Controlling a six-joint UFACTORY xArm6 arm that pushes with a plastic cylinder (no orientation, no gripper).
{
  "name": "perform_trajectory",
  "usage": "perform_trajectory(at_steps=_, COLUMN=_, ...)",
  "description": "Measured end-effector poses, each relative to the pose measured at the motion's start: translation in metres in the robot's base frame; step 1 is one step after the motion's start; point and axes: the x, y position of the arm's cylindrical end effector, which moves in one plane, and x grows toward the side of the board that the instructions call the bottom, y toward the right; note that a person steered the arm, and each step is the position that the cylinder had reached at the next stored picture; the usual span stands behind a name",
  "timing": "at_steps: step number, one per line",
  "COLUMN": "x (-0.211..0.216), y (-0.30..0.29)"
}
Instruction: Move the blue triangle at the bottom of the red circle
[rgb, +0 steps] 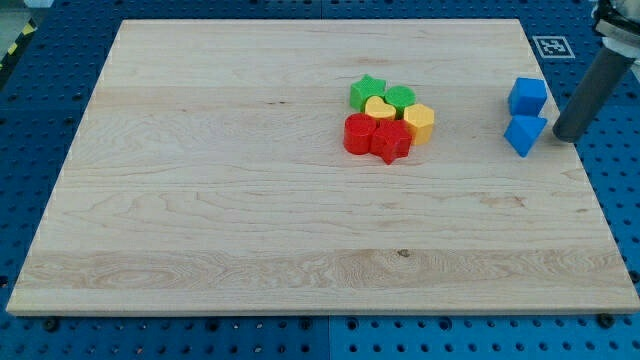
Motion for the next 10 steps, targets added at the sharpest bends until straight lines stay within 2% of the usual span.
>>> perform_trajectory(at_steps=2, x=0.001, y=-0.031)
perform_trajectory(at_steps=4, x=-0.025, y=-0.044)
perform_trajectory(at_steps=7, x=-0.025, y=-0.064)
perform_trajectory(at_steps=9, x=-0.012, y=-0.066)
perform_trajectory(at_steps=10, x=0.010, y=-0.067)
